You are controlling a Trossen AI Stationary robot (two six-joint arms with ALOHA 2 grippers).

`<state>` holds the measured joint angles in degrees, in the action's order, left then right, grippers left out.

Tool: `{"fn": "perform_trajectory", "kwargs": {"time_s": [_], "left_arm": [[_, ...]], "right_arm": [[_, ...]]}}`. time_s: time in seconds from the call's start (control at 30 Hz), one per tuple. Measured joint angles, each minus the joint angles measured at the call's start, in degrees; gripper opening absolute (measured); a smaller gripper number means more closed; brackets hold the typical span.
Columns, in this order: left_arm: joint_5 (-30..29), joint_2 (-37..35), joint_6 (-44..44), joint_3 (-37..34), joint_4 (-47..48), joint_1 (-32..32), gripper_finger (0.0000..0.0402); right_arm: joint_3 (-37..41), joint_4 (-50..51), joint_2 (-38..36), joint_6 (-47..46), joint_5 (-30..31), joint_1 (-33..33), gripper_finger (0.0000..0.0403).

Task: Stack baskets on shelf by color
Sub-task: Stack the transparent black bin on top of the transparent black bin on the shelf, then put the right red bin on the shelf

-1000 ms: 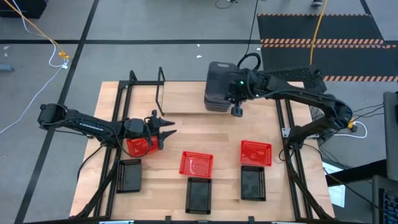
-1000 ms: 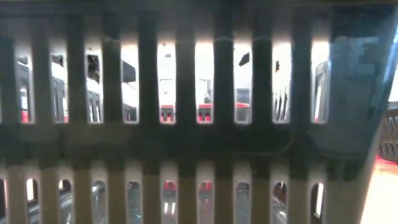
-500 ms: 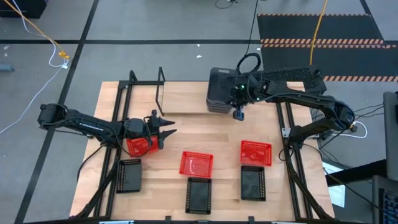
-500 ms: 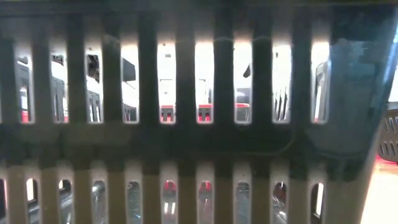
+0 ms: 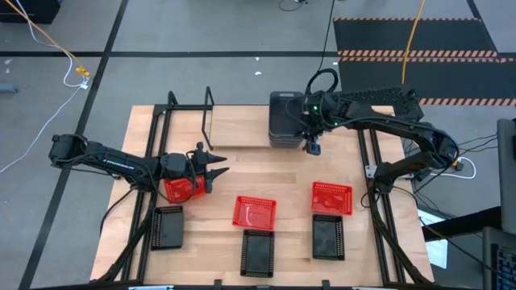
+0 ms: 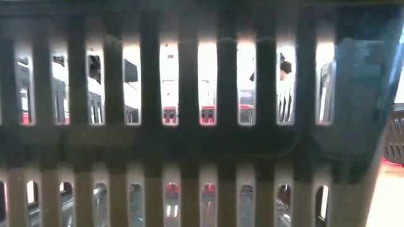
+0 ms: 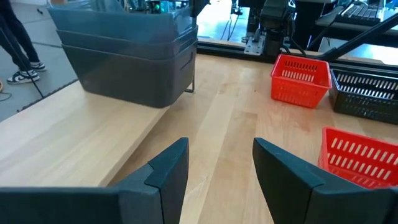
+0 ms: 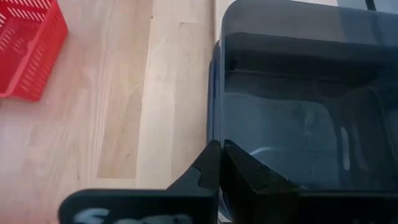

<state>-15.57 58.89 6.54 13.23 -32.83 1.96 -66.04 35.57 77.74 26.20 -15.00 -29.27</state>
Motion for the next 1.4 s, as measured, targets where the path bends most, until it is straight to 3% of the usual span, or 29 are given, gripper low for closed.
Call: {"fn": "perform_trajectory", "kwargs": {"time_s": [0.57,0.93,1.17,1.4], "left_arm": [[0.0,0.0,-0.1,0.0,0.1,0.0,0.0182],[0.0,0.0,-0.8,0.0,-0.3,0.0,0.0182],[0.4,0.0,-3.5,0.3,-0.2,1.1,0.0181],[0.5,-0.1,-8.3,1.5,-0.1,3.5,0.0181]], "right_arm": [[0.0,-2.8,0.5,1.5,-0.1,-2.4,0.0071],[-0.1,-6.3,-9.3,-1.9,-0.1,-0.2,0.0168],[-0.1,-1.9,-13.5,-8.4,-0.9,6.5,0.0195],[6.5,-0.7,-15.5,-8.1,-2.5,22.6,0.0196]]}}
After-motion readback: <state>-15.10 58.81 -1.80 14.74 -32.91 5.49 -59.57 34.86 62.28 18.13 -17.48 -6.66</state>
